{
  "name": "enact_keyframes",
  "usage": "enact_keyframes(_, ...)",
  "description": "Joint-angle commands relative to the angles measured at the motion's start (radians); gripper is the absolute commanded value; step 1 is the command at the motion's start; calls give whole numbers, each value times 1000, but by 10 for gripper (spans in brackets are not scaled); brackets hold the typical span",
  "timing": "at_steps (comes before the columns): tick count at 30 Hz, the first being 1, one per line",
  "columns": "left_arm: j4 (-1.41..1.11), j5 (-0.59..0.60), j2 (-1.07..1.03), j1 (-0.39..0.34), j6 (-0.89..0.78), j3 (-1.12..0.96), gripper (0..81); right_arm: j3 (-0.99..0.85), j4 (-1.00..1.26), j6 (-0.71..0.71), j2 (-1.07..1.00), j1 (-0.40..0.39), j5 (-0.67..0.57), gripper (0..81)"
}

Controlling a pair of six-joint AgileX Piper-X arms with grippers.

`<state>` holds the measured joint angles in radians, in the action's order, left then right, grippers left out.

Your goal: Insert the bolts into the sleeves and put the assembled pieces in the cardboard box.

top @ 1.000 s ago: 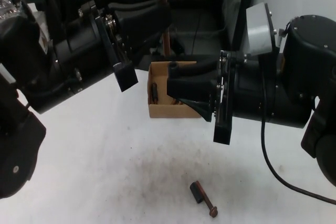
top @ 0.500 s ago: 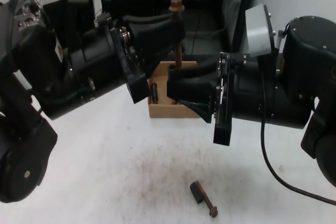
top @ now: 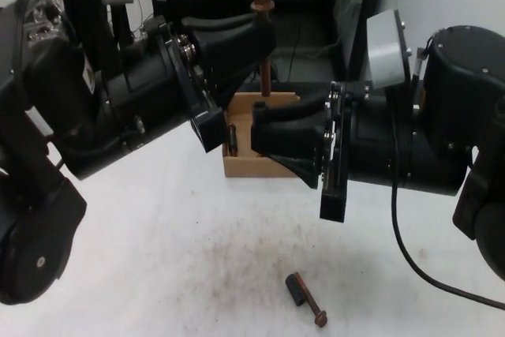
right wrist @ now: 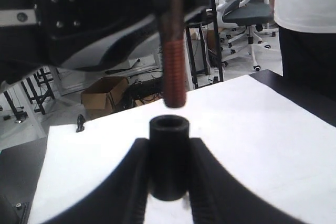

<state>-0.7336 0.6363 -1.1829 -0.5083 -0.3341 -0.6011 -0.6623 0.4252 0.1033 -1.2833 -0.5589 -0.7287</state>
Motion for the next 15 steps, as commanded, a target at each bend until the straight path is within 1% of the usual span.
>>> enact_keyframes(1, -20, -7, -1, 3, 5, -10, 2, -5, 1, -17, 14, 0, -3, 8)
enact_keyframes(10, -16, 14, -1, 4, -3, -10, 2, -5, 94, -6, 14, 0, -3, 8)
enact_keyframes(15, -7, 14, -1, 4, -3, -10, 2, -5, 96, -6, 14, 0, -3, 8)
